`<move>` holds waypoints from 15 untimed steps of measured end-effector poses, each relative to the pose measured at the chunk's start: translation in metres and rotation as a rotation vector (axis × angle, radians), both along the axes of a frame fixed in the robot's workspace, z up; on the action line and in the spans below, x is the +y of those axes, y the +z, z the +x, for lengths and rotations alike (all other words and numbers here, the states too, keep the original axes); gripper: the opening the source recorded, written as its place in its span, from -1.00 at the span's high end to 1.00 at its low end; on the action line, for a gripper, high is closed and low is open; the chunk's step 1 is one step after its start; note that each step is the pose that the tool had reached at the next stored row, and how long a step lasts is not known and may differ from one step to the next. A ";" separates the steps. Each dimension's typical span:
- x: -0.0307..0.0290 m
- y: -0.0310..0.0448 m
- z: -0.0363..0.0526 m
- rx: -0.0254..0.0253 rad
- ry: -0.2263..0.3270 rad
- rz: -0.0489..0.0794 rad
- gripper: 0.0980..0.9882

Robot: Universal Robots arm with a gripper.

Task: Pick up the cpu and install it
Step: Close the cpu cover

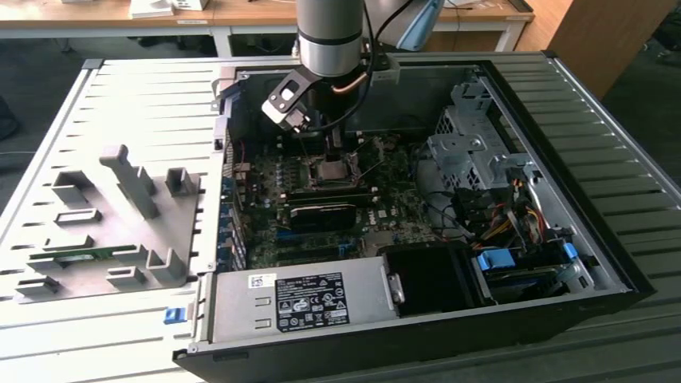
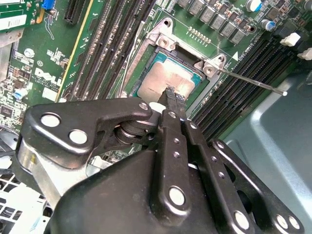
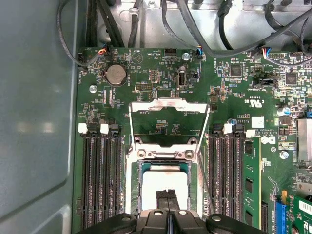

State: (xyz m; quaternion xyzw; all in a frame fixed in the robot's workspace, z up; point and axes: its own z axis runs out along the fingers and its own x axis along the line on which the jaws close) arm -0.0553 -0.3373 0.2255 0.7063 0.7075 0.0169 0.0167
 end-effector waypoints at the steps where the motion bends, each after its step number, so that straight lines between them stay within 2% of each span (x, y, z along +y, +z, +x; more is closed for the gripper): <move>1: 0.0000 0.0003 0.0000 0.0002 0.000 0.000 0.98; 4: 0.0000 0.0030 0.0000 -0.0001 0.000 0.000 0.98; 15: -0.0001 0.0047 0.0000 0.0002 0.000 0.000 0.98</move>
